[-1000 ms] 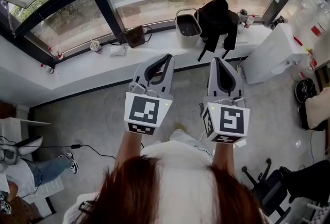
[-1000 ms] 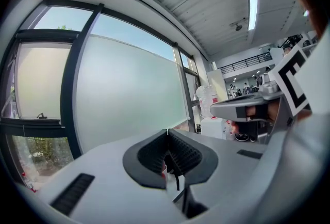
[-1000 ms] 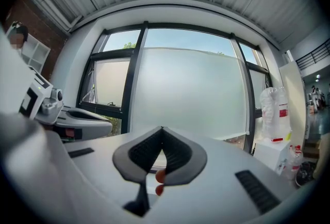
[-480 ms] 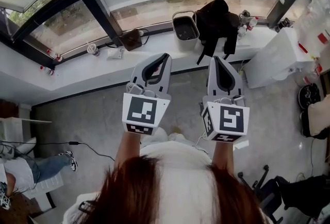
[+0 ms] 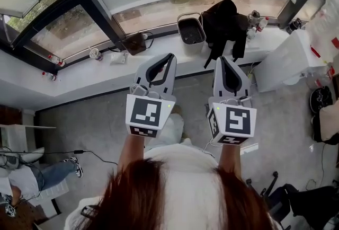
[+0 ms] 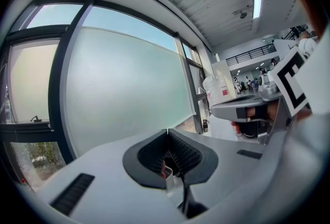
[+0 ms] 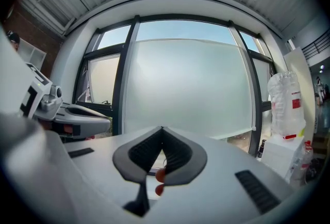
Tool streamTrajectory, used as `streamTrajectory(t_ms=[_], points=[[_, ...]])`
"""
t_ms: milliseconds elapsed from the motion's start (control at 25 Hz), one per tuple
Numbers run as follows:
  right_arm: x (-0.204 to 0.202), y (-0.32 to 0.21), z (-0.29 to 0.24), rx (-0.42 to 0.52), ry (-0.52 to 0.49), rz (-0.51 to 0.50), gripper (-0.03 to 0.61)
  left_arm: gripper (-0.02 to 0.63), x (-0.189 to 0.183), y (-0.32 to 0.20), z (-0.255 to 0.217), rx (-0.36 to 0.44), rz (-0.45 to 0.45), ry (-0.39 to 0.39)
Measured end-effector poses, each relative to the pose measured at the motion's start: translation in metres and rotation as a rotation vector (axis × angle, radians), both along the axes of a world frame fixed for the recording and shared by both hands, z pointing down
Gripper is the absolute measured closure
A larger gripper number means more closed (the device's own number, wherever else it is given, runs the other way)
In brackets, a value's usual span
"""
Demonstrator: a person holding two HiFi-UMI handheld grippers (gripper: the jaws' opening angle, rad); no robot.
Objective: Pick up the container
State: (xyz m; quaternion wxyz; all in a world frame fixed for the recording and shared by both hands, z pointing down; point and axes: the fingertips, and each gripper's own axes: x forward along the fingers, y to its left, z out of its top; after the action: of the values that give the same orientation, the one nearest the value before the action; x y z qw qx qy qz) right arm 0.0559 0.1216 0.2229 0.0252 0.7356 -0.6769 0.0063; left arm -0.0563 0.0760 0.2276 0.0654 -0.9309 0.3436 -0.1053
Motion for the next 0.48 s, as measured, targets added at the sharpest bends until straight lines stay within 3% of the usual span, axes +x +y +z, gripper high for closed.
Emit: streamTrajectory(t_ms=[480], points=[[0.021,-0.076,0.0,-0.018,0.021,0.019,0.554,0.595,0.026,-0.078,0.0,-0.008,0.037,0.01]])
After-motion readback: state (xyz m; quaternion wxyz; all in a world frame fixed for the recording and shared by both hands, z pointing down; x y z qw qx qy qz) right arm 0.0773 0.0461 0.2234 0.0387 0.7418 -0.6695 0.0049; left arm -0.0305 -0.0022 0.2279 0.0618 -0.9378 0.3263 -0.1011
